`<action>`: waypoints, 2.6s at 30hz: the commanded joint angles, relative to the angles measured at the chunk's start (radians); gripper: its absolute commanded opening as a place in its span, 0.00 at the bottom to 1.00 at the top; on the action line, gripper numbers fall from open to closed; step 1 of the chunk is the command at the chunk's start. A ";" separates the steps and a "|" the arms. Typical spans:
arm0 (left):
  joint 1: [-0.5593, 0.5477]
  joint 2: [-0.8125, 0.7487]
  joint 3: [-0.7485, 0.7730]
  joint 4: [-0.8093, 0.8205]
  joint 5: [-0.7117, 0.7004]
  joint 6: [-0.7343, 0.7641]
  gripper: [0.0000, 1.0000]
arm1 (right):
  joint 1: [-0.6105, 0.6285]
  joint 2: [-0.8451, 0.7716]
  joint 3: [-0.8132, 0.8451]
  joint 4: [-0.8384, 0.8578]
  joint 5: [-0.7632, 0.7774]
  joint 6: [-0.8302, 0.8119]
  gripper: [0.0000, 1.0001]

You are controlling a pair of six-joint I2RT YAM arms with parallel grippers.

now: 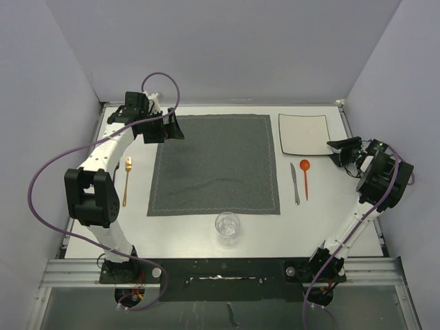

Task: Set the dinner table for one person
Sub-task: Pick up the plate at the center of the board.

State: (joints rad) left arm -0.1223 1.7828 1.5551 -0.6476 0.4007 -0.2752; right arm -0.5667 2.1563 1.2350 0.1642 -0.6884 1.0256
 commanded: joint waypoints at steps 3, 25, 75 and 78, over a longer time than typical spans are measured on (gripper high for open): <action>0.009 0.001 0.042 0.023 0.021 0.007 0.98 | -0.038 0.123 -0.018 -0.239 0.159 -0.076 0.51; 0.012 -0.001 0.039 0.024 0.020 0.006 0.98 | -0.037 0.169 0.047 -0.315 0.118 -0.105 0.00; 0.012 -0.016 0.015 0.044 0.056 -0.008 0.98 | -0.041 -0.206 -0.093 0.232 -0.176 0.269 0.00; 0.012 -0.014 0.014 0.045 0.056 -0.008 0.98 | -0.039 -0.196 -0.101 0.274 -0.192 0.287 0.00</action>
State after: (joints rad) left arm -0.1158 1.7824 1.5547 -0.6460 0.4309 -0.2806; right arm -0.5663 2.0487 1.1233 0.2554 -0.8326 1.2179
